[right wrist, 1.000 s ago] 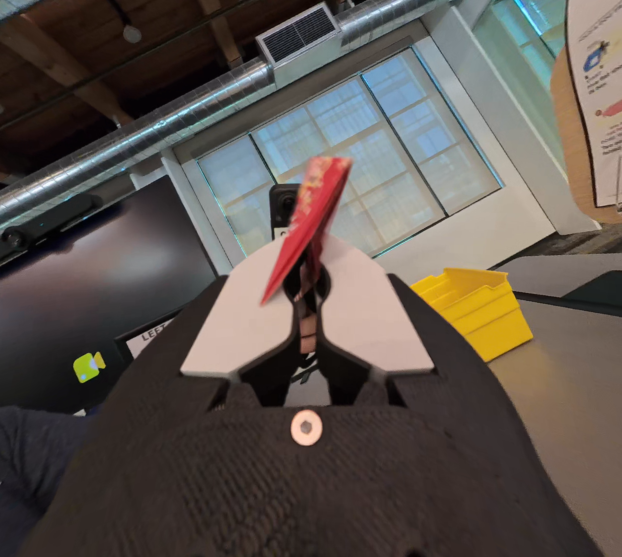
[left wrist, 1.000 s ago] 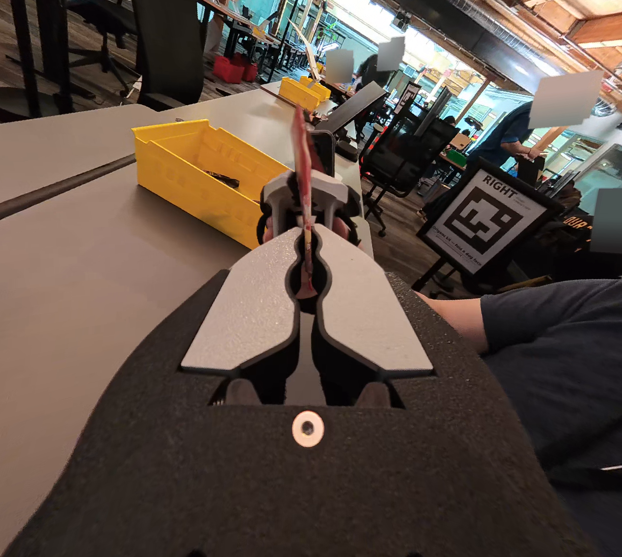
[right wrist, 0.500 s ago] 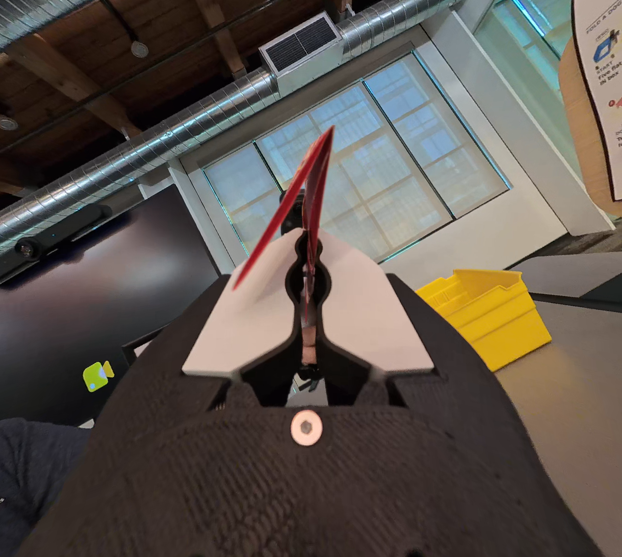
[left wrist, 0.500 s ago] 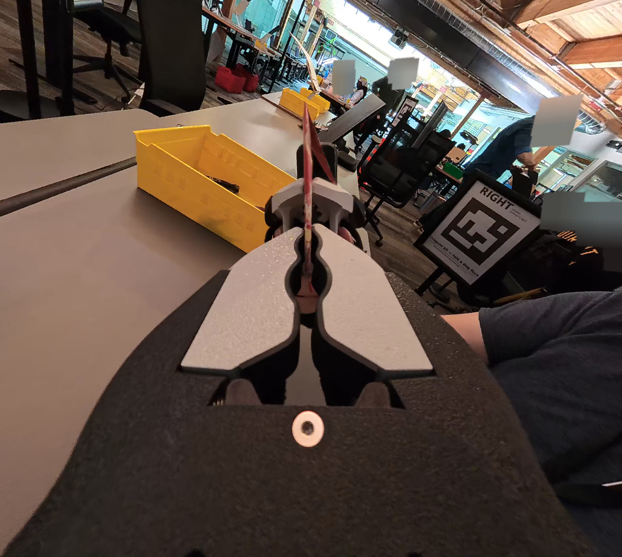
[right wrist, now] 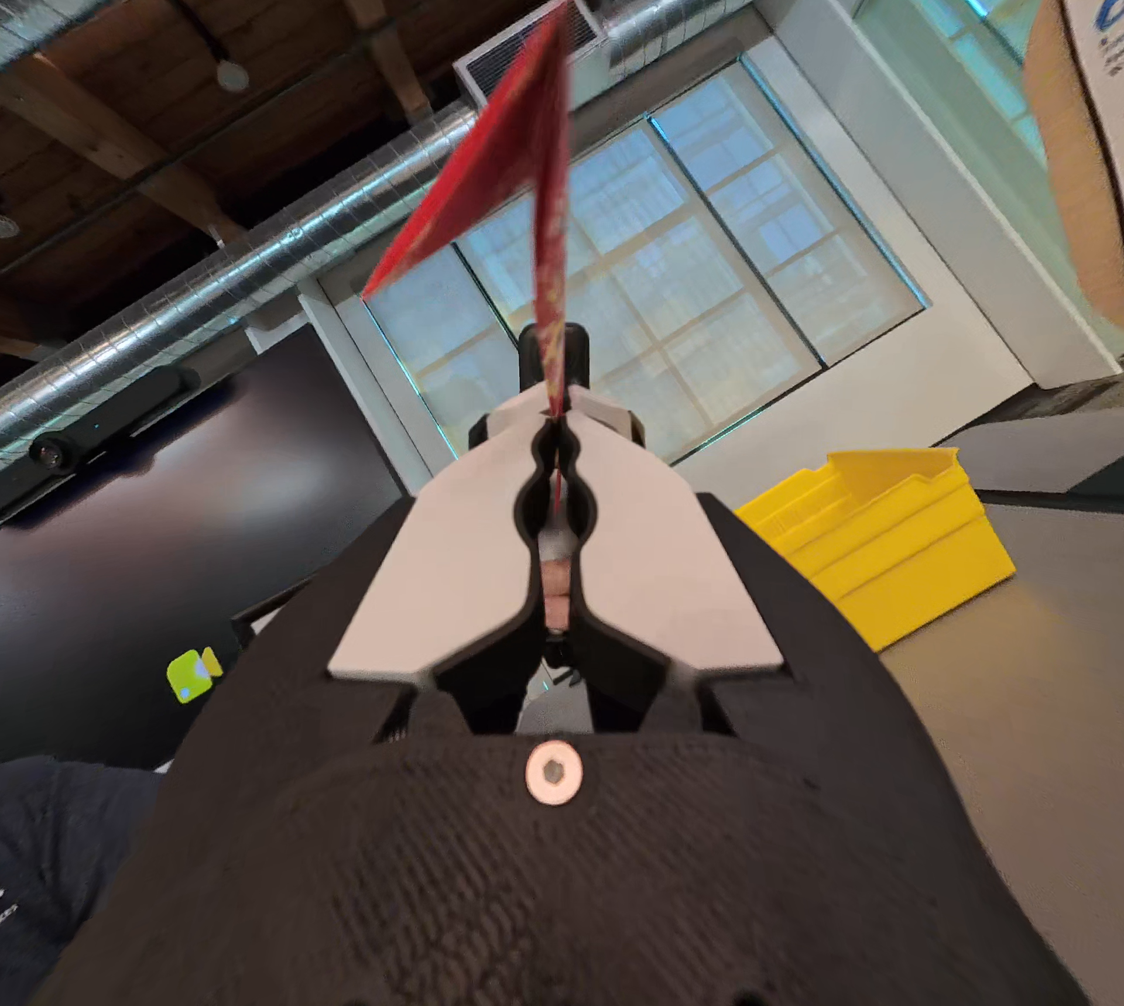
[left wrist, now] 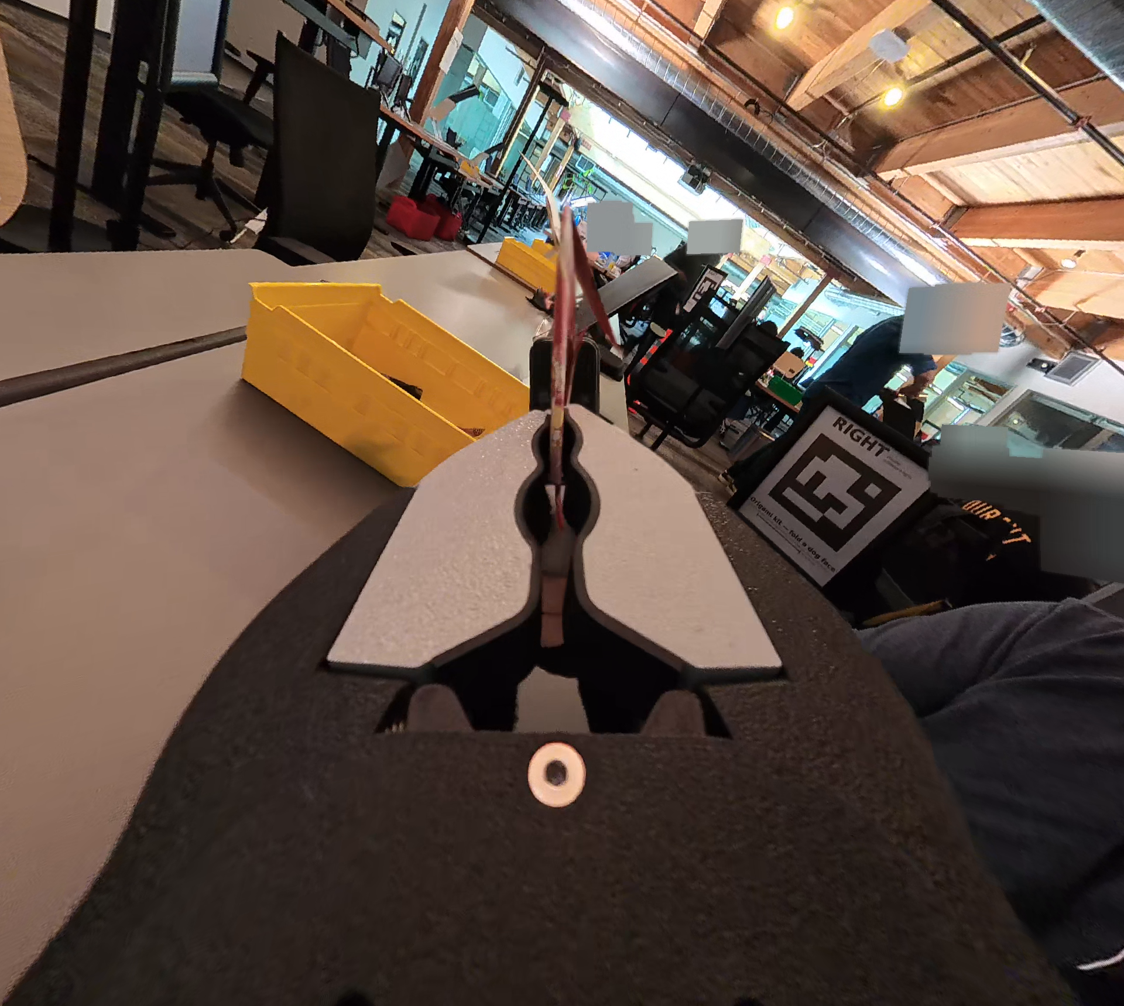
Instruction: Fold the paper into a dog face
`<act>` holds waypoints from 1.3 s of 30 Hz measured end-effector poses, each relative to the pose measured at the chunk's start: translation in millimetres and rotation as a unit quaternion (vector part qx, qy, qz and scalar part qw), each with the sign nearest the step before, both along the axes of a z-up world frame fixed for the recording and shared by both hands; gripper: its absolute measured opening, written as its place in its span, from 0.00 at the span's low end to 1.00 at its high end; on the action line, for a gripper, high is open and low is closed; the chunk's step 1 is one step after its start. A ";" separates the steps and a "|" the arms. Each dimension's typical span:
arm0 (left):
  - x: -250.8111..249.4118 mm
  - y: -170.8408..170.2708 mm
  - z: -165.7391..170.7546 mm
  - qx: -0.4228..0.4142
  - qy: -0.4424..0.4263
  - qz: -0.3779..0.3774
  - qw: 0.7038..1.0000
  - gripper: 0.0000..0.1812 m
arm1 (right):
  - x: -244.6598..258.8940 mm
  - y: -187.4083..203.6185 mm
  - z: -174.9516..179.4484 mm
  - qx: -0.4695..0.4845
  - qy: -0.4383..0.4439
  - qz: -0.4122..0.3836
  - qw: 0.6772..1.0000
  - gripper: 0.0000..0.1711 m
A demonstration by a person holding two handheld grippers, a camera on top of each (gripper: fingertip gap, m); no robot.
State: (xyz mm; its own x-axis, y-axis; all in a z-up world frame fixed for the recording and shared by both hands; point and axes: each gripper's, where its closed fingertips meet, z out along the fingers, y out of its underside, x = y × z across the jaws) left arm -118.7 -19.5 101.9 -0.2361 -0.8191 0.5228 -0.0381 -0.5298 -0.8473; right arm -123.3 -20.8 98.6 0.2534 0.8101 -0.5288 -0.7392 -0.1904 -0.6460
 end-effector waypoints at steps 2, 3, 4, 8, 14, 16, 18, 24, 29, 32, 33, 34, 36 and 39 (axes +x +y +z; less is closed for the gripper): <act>0.0 0.1 -0.6 -0.003 -0.002 0.001 1.000 0.00 | 0.1 -0.2 0.2 0.002 0.005 -0.001 1.000 0.00; -0.1 -0.6 0.2 -0.006 -0.006 -0.001 1.000 0.00 | 1.2 -0.7 1.3 0.010 0.009 -0.007 1.000 0.02; -0.2 -0.9 1.3 -0.009 -0.010 -0.001 1.000 0.00 | 2.3 0.8 1.3 0.007 0.012 -0.015 1.000 0.11; -1.8 0.6 0.5 -0.003 -0.007 0.007 1.000 0.00 | -3.2 0.1 -1.4 0.000 -0.009 -0.003 1.000 0.00; -5.9 1.7 5.8 -0.008 -0.022 0.011 1.000 0.00 | -7.1 -1.3 0.6 0.008 -0.027 -0.010 1.000 0.00; -7.1 0.4 8.3 -0.011 -0.029 0.009 0.999 0.00 | -5.6 -2.5 5.4 0.020 -0.019 -0.016 0.999 0.06; -8.4 -0.2 9.6 -0.009 -0.031 0.009 0.999 0.00 | -1.0 -2.9 9.2 0.024 -0.010 -0.027 0.999 0.00; -10.5 -4.5 4.2 0.012 -0.011 0.007 1.000 0.00 | 15.4 -4.7 21.3 0.034 0.023 -0.041 0.998 0.13; -11.4 -11.1 4.0 0.013 -0.013 -0.002 1.000 0.00 | 20.1 -12.3 25.5 0.055 0.004 -0.038 0.998 0.02; -14.5 -9.5 5.3 0.013 -0.015 -0.002 1.000 0.00 | 32.1 -20.2 31.8 0.067 0.039 -0.030 0.997 0.00; -15.6 -9.8 5.3 0.011 -0.013 -0.005 1.000 0.00 | 32.0 -18.4 27.8 0.058 0.022 -0.035 0.997 0.00; -16.2 -9.9 4.3 0.012 -0.009 -0.006 1.000 0.00 | 32.1 -17.8 24.5 0.056 0.005 -0.046 0.997 0.00; -18.6 -11.2 3.1 0.015 -0.002 -0.009 1.000 0.00 | 29.9 -24.2 22.4 0.064 -0.017 -0.038 0.997 0.11; -28.8 -11.1 3.9 0.018 0.016 -0.019 1.000 0.00 | 31.8 -43.7 14.6 0.077 -0.085 0.012 0.993 0.29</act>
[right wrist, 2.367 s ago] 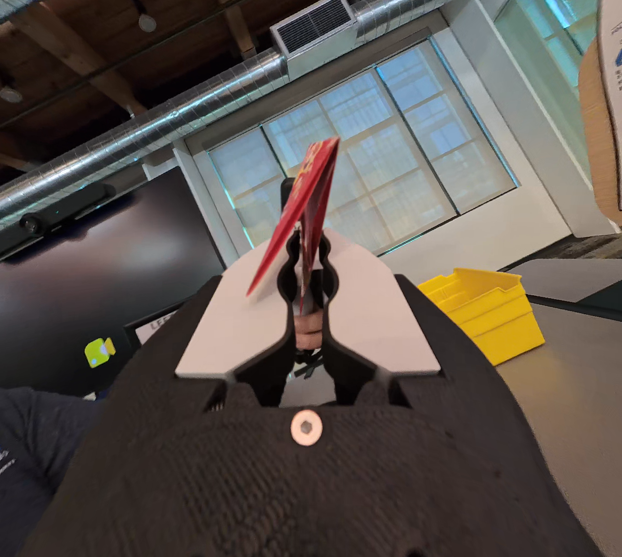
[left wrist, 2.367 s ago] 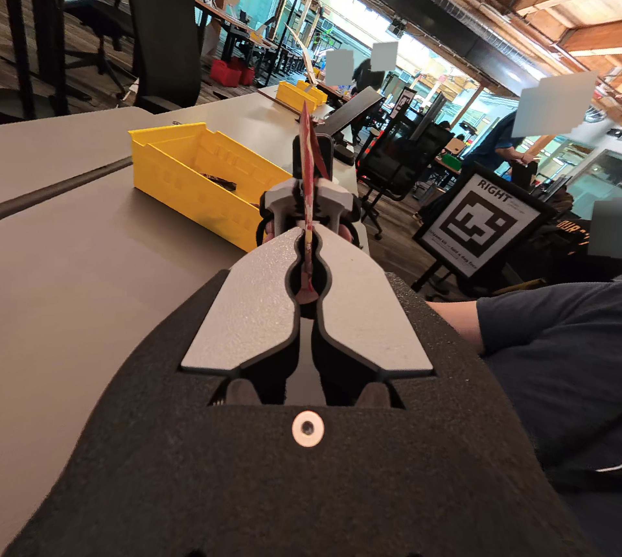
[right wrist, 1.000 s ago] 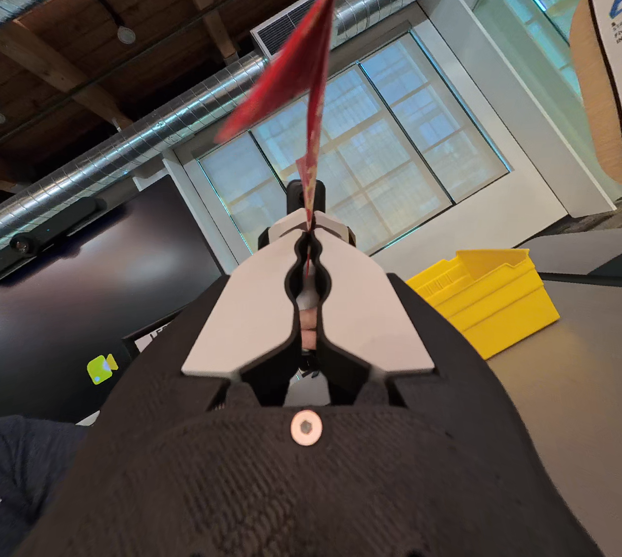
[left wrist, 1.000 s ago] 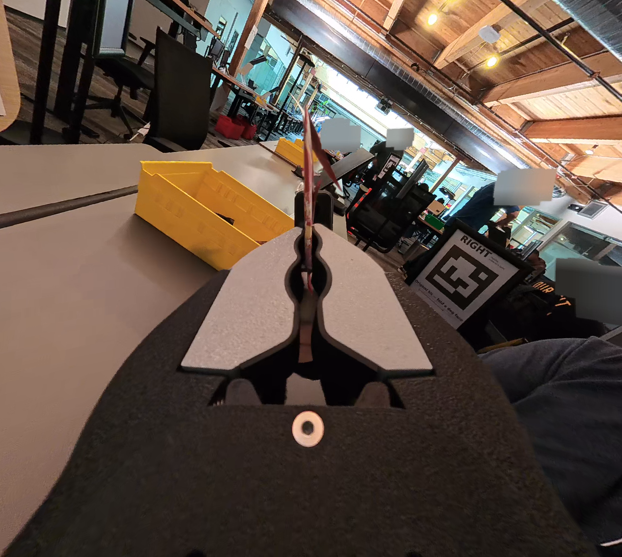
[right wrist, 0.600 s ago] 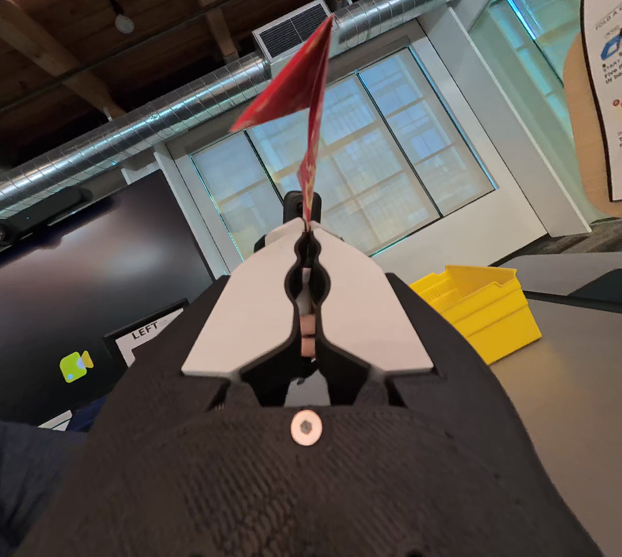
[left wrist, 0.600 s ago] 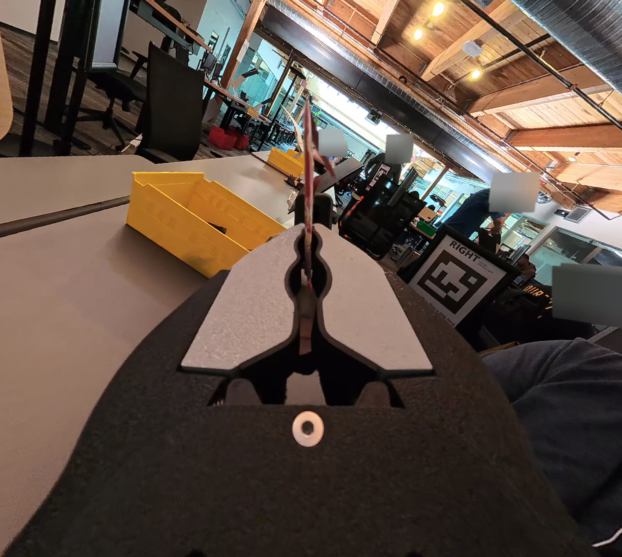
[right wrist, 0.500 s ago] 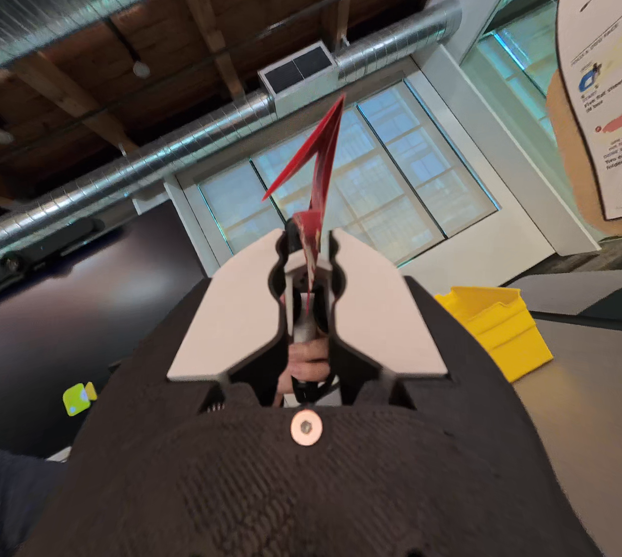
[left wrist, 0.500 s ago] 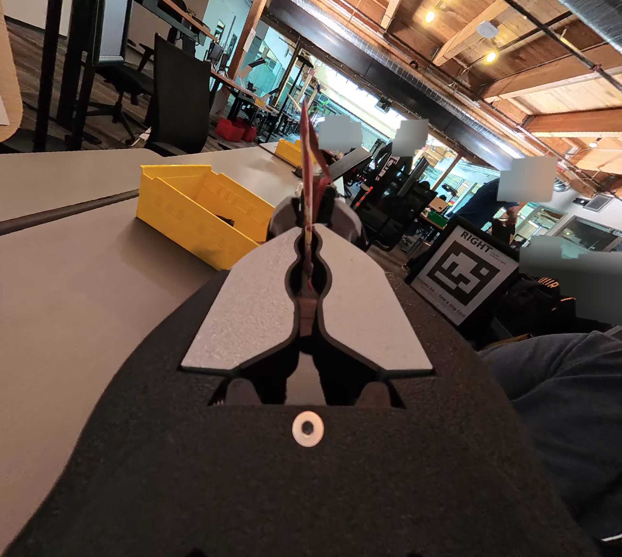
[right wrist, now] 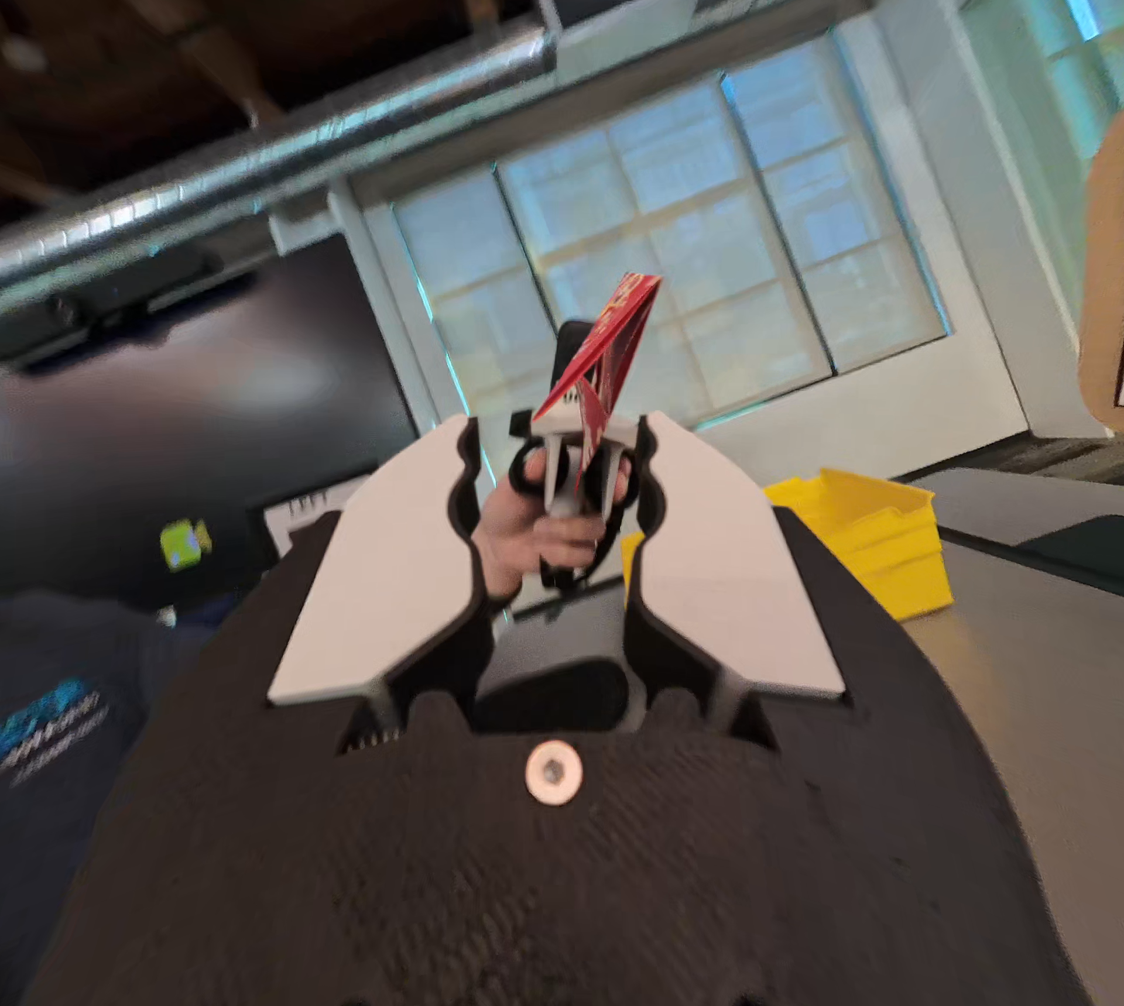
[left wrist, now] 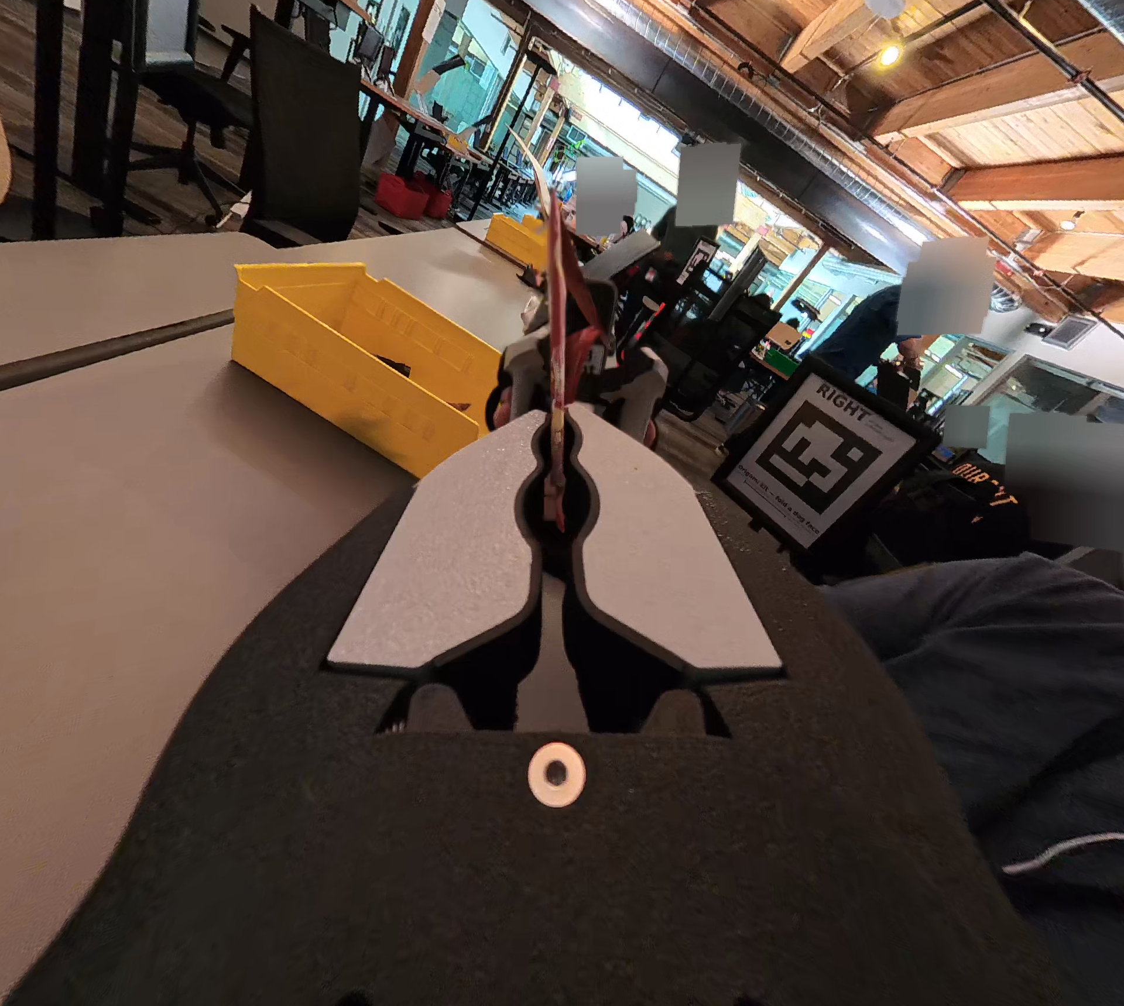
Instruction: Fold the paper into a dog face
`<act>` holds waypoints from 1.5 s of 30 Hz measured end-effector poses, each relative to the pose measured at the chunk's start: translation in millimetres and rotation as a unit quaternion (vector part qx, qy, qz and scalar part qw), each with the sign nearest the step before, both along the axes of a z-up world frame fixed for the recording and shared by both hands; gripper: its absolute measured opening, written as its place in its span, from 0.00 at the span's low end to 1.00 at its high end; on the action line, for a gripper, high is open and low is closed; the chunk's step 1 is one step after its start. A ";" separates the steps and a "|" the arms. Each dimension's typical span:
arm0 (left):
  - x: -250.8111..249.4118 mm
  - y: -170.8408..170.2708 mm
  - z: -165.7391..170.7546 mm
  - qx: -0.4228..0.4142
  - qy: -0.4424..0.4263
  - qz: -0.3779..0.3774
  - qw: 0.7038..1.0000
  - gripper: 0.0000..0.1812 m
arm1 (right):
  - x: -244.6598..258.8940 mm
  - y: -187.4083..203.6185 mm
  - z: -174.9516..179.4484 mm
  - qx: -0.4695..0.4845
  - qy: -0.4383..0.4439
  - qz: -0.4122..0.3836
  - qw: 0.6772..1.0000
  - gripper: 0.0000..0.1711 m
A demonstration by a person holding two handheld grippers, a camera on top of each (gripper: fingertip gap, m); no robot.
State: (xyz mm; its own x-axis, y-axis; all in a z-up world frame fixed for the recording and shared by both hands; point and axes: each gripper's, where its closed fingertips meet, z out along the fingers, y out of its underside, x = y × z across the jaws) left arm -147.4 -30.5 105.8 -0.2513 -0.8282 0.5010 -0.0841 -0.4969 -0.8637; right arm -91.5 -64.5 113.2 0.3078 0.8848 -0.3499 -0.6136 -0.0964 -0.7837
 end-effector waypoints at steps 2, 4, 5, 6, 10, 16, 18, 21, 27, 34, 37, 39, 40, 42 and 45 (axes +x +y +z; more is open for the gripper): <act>-6.3 1.3 -3.5 0.015 0.029 -0.002 0.999 0.00 | 14.4 -7.6 -3.0 0.012 -0.057 -0.009 0.998 0.34; -9.4 -0.1 -8.1 0.034 0.059 -0.011 0.998 0.00 | 30.9 -2.6 -0.5 0.002 -0.108 -0.039 0.993 0.33; -9.5 -2.0 -11.0 0.040 0.073 -0.018 0.996 0.00 | 35.7 2.2 1.5 -0.006 -0.132 -0.052 0.990 0.33; -8.7 -5.3 -13.9 0.045 0.085 -0.029 0.995 0.00 | 37.3 7.5 2.0 -0.019 -0.156 -0.054 0.986 0.33; -2.1 -20.9 -31.5 0.052 0.118 -0.066 0.990 0.00 | 24.0 6.9 -16.5 -0.052 -0.237 0.035 0.969 0.27; 10.0 -37.6 -71.5 0.029 0.148 -0.114 0.982 0.00 | 15.7 -9.0 -68.9 -0.113 -0.266 0.114 0.951 0.15; 15.0 -41.0 -86.8 0.017 0.159 -0.122 0.980 0.00 | 11.3 -20.3 -85.3 -0.123 -0.277 0.145 0.942 0.02; 17.7 -49.1 -107.6 0.013 0.166 -0.137 0.976 0.00 | 8.5 -33.9 -118.6 -0.162 -0.315 0.163 0.921 0.01; 21.8 -61.5 -132.7 0.006 0.166 -0.152 0.974 0.07 | 21.5 -44.4 -146.1 -0.214 -0.338 0.135 0.906 0.01; 6.4 -50.0 -112.0 0.035 0.113 -0.094 0.989 0.14 | 119.1 -74.6 -71.6 -0.203 -0.336 0.053 0.918 0.01; -3.1 -53.0 -116.1 0.058 0.126 -0.080 0.987 0.14 | 166.7 -97.4 -31.3 -0.194 -0.315 0.028 0.929 0.01; -8.4 -58.7 -118.9 0.061 0.131 -0.085 0.986 0.13 | 193.8 -109.4 -15.6 -0.201 -0.309 0.009 0.930 0.01; -10.6 -61.8 -120.1 0.060 0.133 -0.089 0.985 0.13 | 206.0 -113.8 -9.5 -0.201 -0.304 -0.001 0.931 0.01; -13.8 -67.0 -123.7 0.061 0.143 -0.094 0.983 0.13 | 229.0 -119.4 -2.9 -0.211 -0.296 -0.022 0.931 0.01; -14.8 -71.1 -127.3 0.074 0.157 -0.093 0.980 0.13 | 256.9 -123.3 -1.7 -0.223 -0.286 -0.046 0.931 0.01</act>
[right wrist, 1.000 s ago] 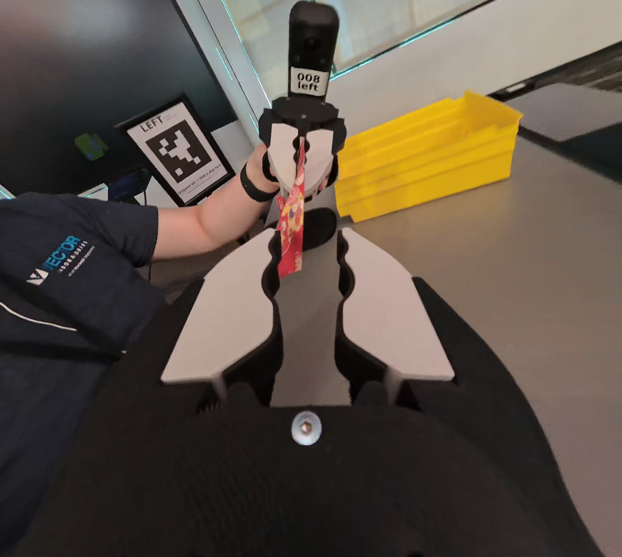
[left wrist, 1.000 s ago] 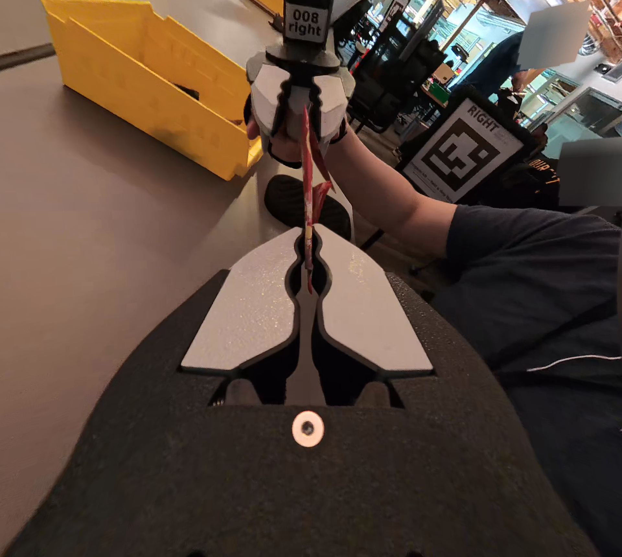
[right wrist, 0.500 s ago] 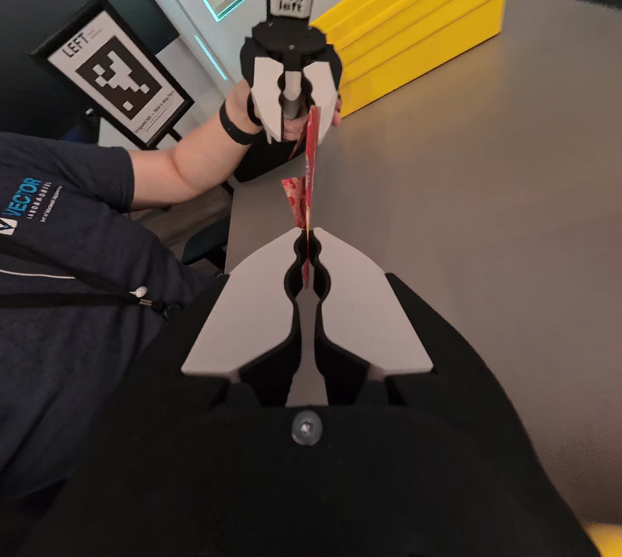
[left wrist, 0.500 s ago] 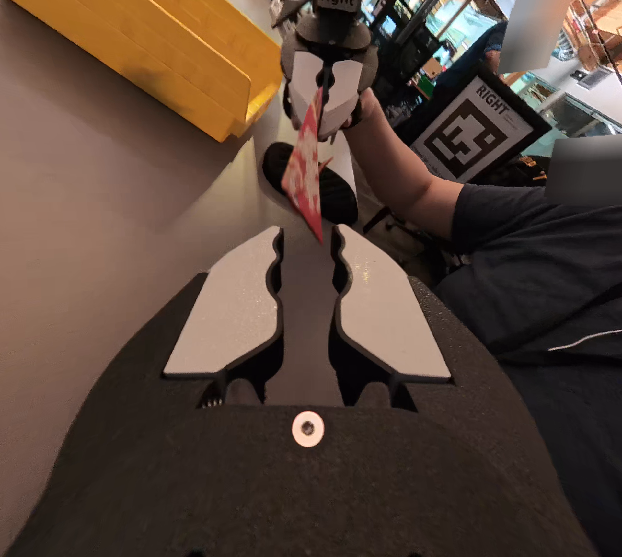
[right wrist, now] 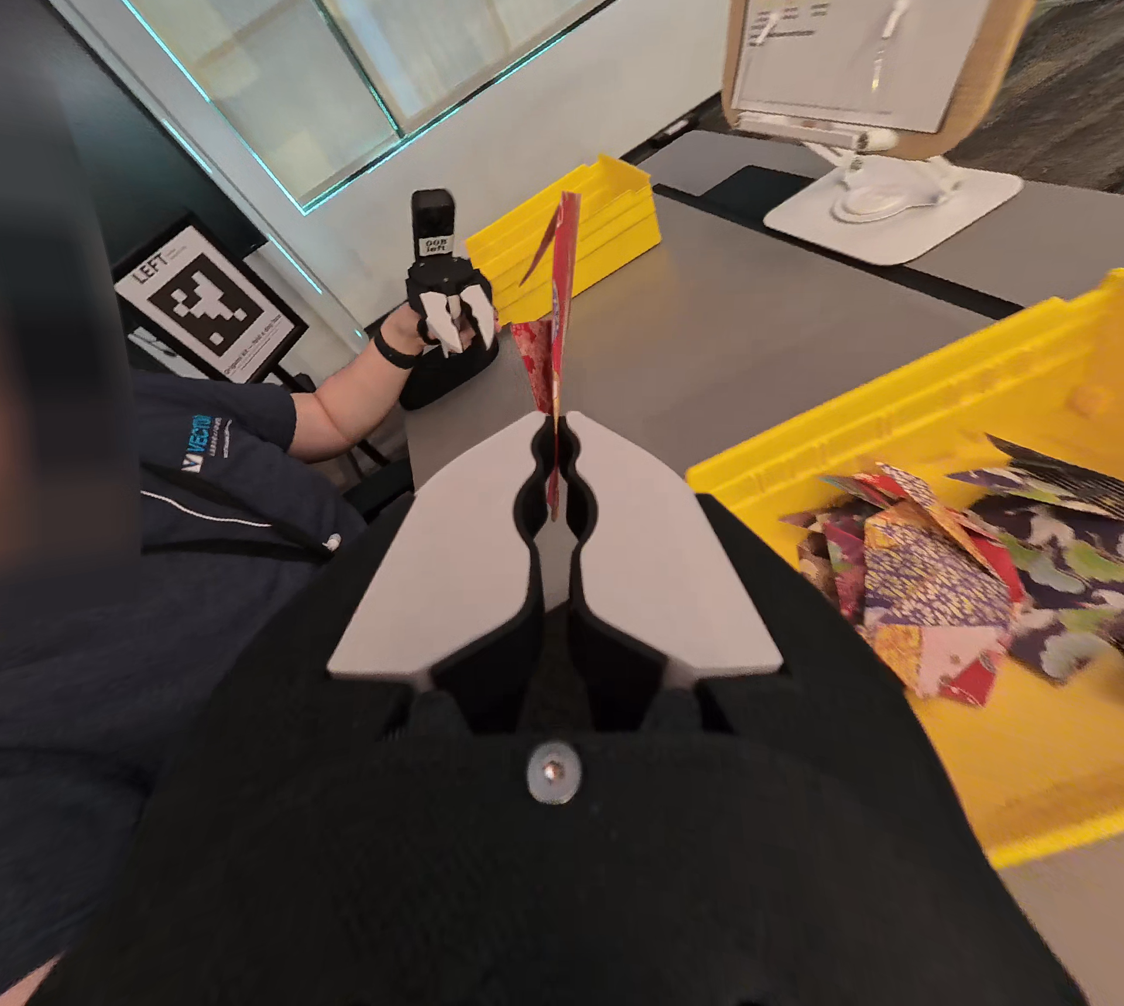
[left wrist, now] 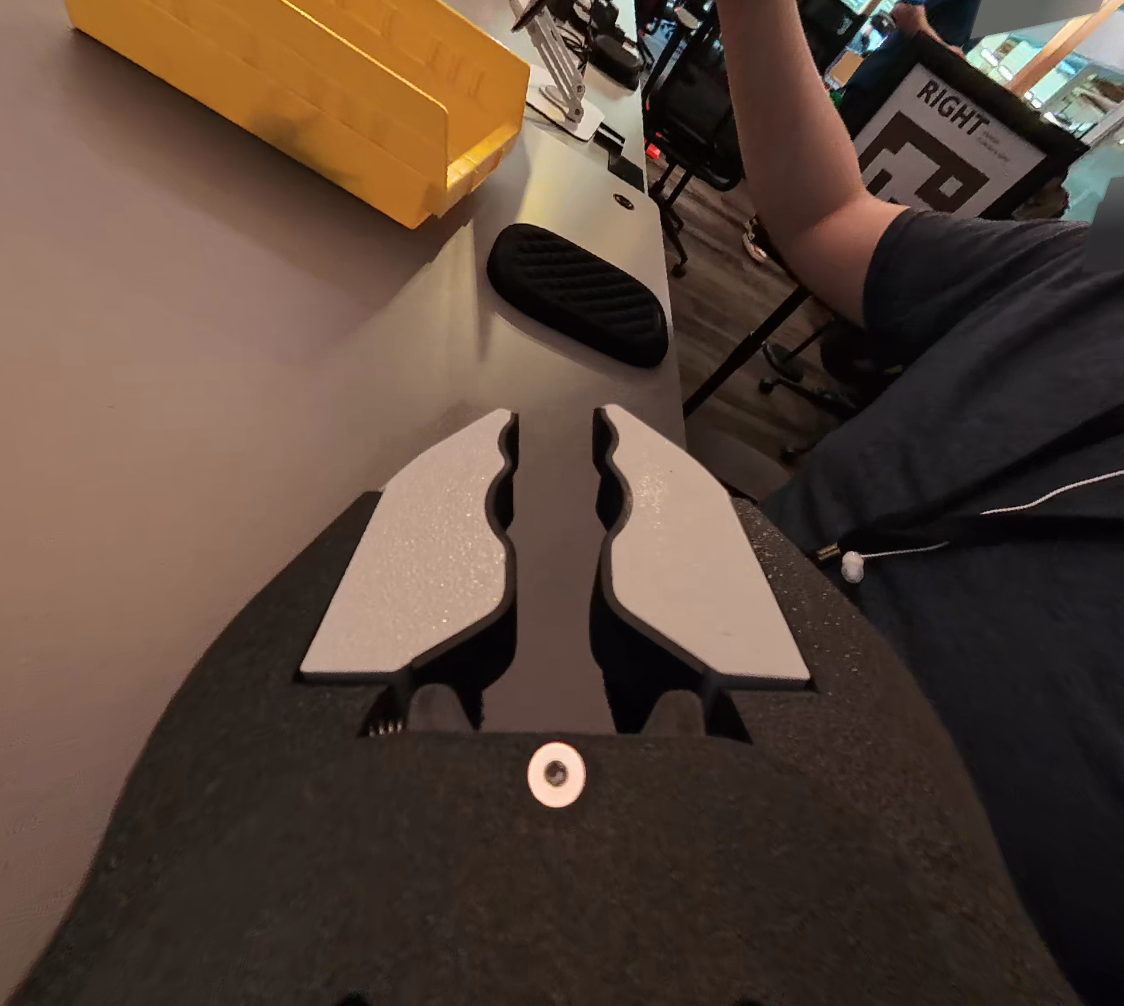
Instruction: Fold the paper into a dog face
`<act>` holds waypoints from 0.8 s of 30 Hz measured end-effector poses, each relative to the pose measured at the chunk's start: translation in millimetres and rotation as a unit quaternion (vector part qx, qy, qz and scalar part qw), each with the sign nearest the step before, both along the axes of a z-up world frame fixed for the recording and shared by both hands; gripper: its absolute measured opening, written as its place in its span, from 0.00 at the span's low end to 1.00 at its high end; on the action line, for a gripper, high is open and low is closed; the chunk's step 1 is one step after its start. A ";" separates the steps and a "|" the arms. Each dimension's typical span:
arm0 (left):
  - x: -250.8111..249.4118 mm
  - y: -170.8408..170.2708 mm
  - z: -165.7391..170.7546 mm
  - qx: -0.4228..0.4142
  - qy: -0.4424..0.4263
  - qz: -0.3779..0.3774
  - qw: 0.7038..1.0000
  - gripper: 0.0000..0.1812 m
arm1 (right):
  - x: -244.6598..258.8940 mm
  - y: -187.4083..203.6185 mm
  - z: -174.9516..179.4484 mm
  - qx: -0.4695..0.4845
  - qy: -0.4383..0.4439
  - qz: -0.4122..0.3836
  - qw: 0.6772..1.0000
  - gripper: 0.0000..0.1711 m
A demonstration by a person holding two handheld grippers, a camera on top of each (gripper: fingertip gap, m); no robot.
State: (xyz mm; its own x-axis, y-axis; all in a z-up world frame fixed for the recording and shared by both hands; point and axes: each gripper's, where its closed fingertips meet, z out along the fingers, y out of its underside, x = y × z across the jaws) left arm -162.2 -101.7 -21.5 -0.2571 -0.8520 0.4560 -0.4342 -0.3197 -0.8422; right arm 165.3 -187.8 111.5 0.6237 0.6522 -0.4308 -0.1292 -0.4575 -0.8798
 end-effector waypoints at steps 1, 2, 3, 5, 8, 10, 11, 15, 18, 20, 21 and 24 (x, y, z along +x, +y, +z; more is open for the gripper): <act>0.1 -2.1 0.8 0.002 0.000 -0.002 1.000 0.13 | 6.7 -0.9 0.2 0.000 0.007 -0.004 1.000 0.01; 0.5 -4.0 1.9 0.003 0.000 -0.004 1.000 0.12 | 12.5 -1.4 -0.8 -0.002 0.014 -0.006 1.000 0.01; 0.8 -5.2 3.1 0.005 0.001 -0.005 1.000 0.12 | 18.7 -0.4 -3.5 -0.007 0.019 -0.012 1.000 0.01; 1.7 -6.7 5.0 0.010 0.003 -0.005 1.000 0.12 | 28.2 3.1 -11.9 -0.018 0.024 -0.019 0.999 0.01; 2.5 -7.8 7.4 0.016 0.005 -0.005 1.000 0.12 | 37.8 12.0 -30.4 -0.049 0.029 -0.024 0.998 0.01; 2.5 -7.6 8.2 0.019 0.008 -0.003 1.000 0.12 | 42.0 18.3 -42.6 -0.069 0.032 -0.022 0.997 0.01; 2.4 -7.4 8.5 0.020 0.009 -0.001 1.000 0.12 | 44.2 21.8 -48.8 -0.078 0.033 -0.024 0.996 0.01; 1.4 -6.7 7.6 0.024 0.015 0.002 1.000 0.12 | 49.3 32.3 -68.9 -0.102 0.036 -0.021 0.994 0.01; 0.6 -5.8 6.0 0.025 0.020 0.005 0.999 0.12 | 52.1 40.4 -83.6 -0.122 0.036 -0.024 0.992 0.01; -0.1 -5.5 4.8 0.025 0.023 0.006 0.999 0.12 | 55.6 48.0 -97.0 -0.143 0.027 -0.037 0.989 0.01; -0.4 -5.2 3.7 0.025 0.025 0.007 0.999 0.12 | 57.0 52.0 -104.0 -0.156 0.025 -0.042 0.987 0.01; -0.6 -4.2 -0.1 0.023 0.030 0.009 0.999 0.12 | 61.4 66.5 -123.4 -0.196 0.029 -0.058 0.978 0.01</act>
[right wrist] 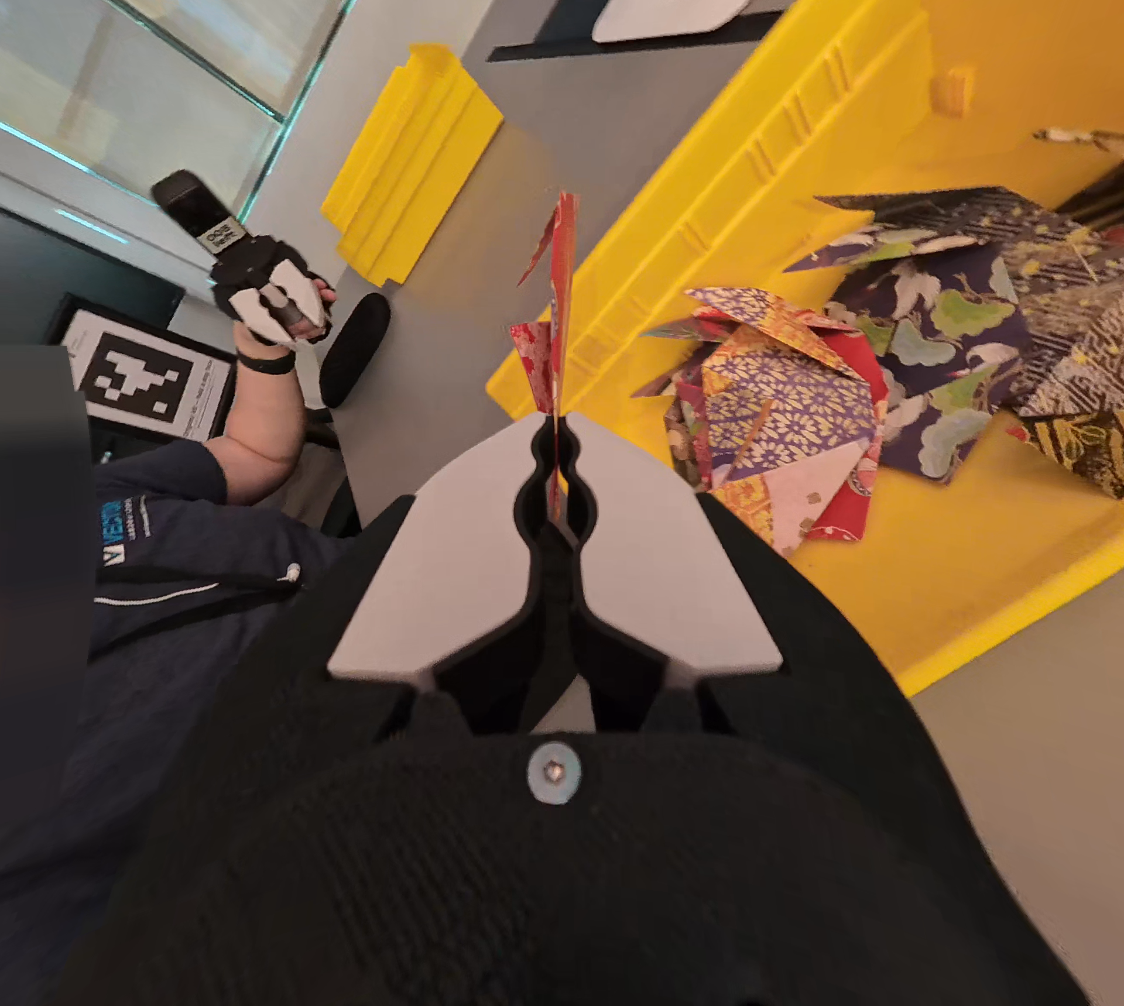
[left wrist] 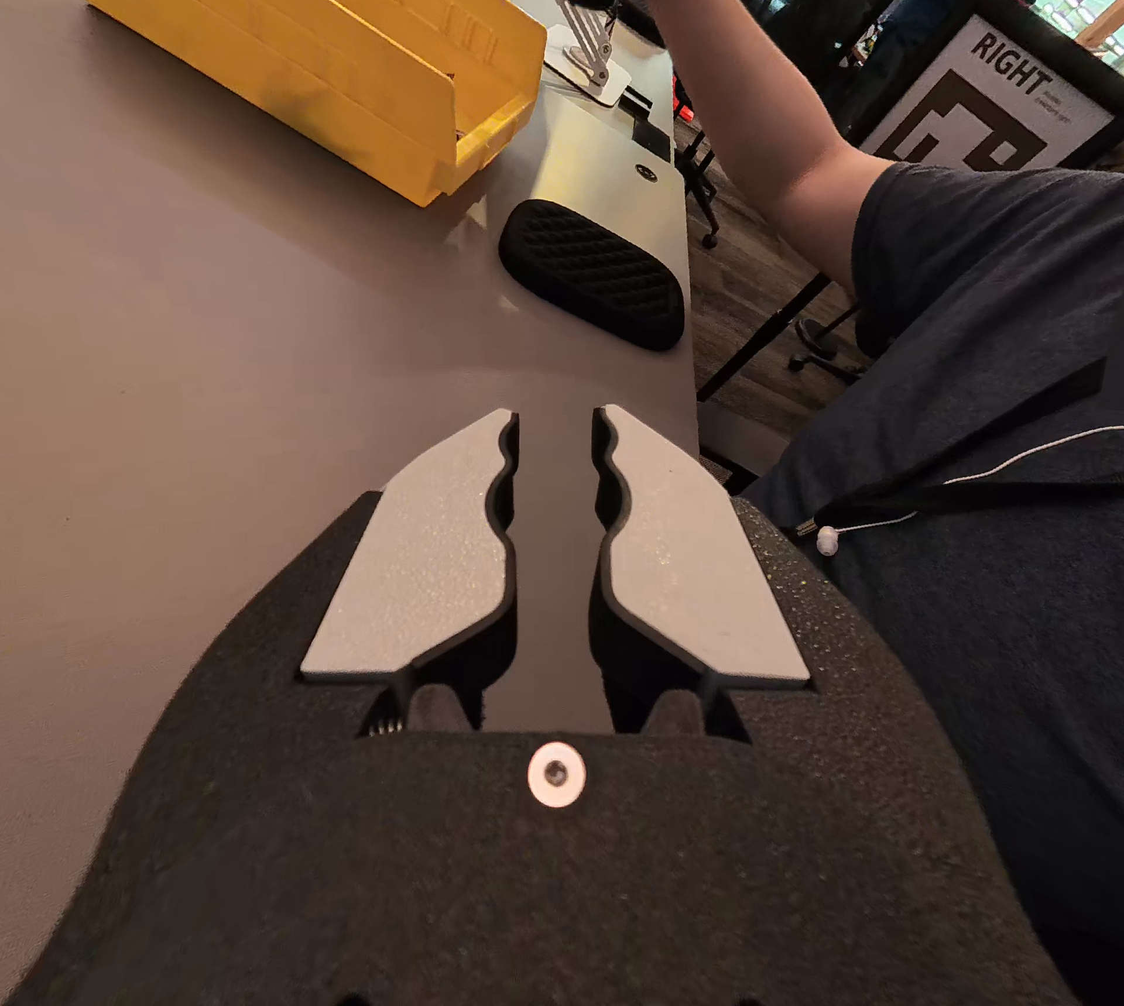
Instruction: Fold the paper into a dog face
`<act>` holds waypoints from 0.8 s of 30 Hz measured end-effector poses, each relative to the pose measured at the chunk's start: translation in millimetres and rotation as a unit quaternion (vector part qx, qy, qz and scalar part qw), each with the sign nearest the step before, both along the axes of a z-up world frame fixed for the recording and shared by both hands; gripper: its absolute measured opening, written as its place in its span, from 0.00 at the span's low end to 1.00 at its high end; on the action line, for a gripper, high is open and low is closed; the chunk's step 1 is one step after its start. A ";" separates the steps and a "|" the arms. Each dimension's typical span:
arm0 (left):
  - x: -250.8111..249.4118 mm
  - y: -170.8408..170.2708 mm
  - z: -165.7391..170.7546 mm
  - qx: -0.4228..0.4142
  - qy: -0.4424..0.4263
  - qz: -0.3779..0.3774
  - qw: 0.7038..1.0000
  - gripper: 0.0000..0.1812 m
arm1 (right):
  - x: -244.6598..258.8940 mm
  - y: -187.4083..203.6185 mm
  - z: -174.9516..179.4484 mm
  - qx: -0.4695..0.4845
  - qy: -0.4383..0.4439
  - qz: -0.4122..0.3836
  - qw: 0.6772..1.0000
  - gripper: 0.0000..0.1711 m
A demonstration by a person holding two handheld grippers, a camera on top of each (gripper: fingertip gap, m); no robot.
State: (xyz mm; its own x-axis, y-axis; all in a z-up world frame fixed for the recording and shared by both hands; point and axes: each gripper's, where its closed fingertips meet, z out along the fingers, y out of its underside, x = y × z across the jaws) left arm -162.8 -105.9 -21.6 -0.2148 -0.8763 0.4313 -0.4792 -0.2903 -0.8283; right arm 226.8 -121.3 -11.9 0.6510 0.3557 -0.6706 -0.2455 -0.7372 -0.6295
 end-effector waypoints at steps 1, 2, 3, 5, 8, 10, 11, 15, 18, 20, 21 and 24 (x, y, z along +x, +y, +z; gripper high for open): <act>0.1 0.3 -1.2 -0.001 0.002 0.000 1.000 0.12 | 1.1 4.6 -6.4 -0.012 0.001 -0.003 1.000 0.01; 0.0 0.4 -2.2 -0.002 0.003 0.000 1.000 0.12 | 1.9 8.7 -13.2 -0.026 0.003 -0.005 1.000 0.01; -0.1 0.5 -3.2 -0.003 0.005 0.000 1.000 0.12 | 4.2 13.2 -21.0 -0.043 0.001 -0.011 0.999 0.01; -0.3 1.0 -4.9 -0.003 0.007 -0.001 1.000 0.12 | 8.3 21.3 -35.4 -0.069 -0.008 -0.020 0.997 0.01; -0.9 1.0 -8.2 -0.006 0.010 -0.004 1.000 0.12 | 16.9 32.1 -57.8 -0.120 -0.029 -0.041 0.991 0.01; -1.4 1.3 -11.9 -0.008 0.015 -0.006 1.000 0.12 | 25.5 36.2 -72.5 -0.172 -0.050 -0.059 0.982 0.01; -1.7 1.4 -13.3 -0.009 0.016 -0.007 1.000 0.12 | 28.4 39.1 -76.0 -0.187 -0.056 -0.067 0.978 0.01; -4.0 2.7 -15.4 -0.018 0.012 -0.010 1.000 0.12 | 33.6 42.0 -84.9 -0.228 -0.100 -0.075 0.966 0.08; -10.1 3.4 -12.9 -0.020 0.003 -0.010 1.000 0.12 | 38.1 44.3 -85.7 -0.227 -0.152 -0.084 0.958 0.12; -17.4 3.0 -10.2 -0.017 -0.003 -0.009 1.000 0.12 | 42.1 48.2 -78.3 -0.205 -0.191 -0.098 0.955 0.16; -21.9 2.8 -8.8 -0.015 -0.007 -0.007 1.000 0.12 | 45.5 50.8 -71.9 -0.188 -0.215 -0.107 0.952 0.19; -38.6 1.9 -4.2 -0.008 -0.016 0.003 1.000 0.12 | 56.4 53.9 -36.3 -0.110 -0.322 -0.138 0.930 0.21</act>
